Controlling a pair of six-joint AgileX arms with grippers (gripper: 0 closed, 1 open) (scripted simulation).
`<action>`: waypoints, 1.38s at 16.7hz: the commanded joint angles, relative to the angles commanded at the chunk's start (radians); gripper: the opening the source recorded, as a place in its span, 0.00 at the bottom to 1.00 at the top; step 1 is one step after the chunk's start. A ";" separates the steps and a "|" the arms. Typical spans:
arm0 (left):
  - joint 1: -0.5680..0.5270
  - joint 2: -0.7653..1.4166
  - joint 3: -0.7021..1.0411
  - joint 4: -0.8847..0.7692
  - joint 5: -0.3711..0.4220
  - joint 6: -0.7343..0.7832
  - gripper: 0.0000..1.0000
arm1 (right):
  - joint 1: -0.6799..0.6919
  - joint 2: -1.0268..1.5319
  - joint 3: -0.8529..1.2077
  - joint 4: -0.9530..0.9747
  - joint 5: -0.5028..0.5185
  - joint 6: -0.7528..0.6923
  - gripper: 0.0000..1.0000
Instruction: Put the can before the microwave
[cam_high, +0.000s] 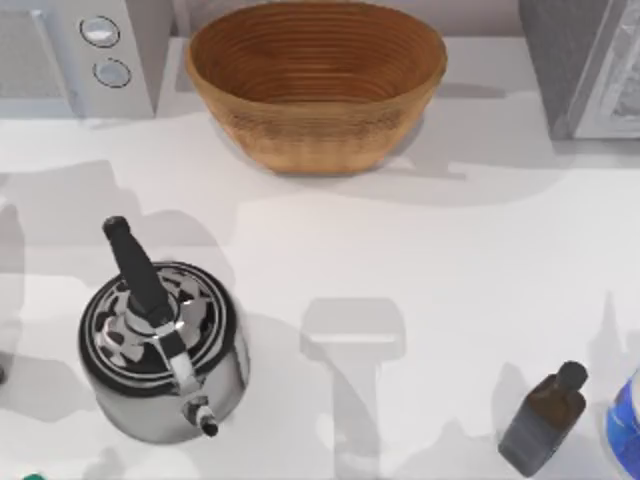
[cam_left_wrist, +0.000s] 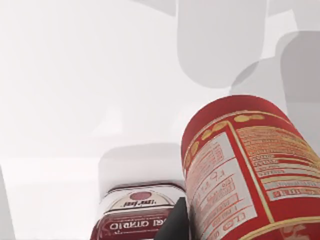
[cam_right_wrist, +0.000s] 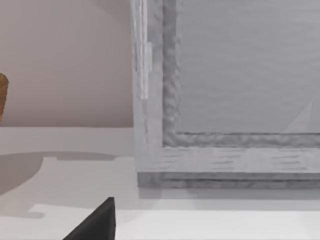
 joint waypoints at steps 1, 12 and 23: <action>-0.002 -0.002 0.001 -0.002 -0.001 0.002 0.00 | 0.000 0.000 0.000 0.000 0.000 0.000 1.00; 0.000 -0.001 -0.033 0.032 0.000 0.000 0.23 | 0.000 0.000 0.000 0.000 0.000 0.000 1.00; 0.000 -0.001 -0.033 0.032 0.000 0.000 1.00 | 0.000 0.000 0.000 0.000 0.000 0.000 1.00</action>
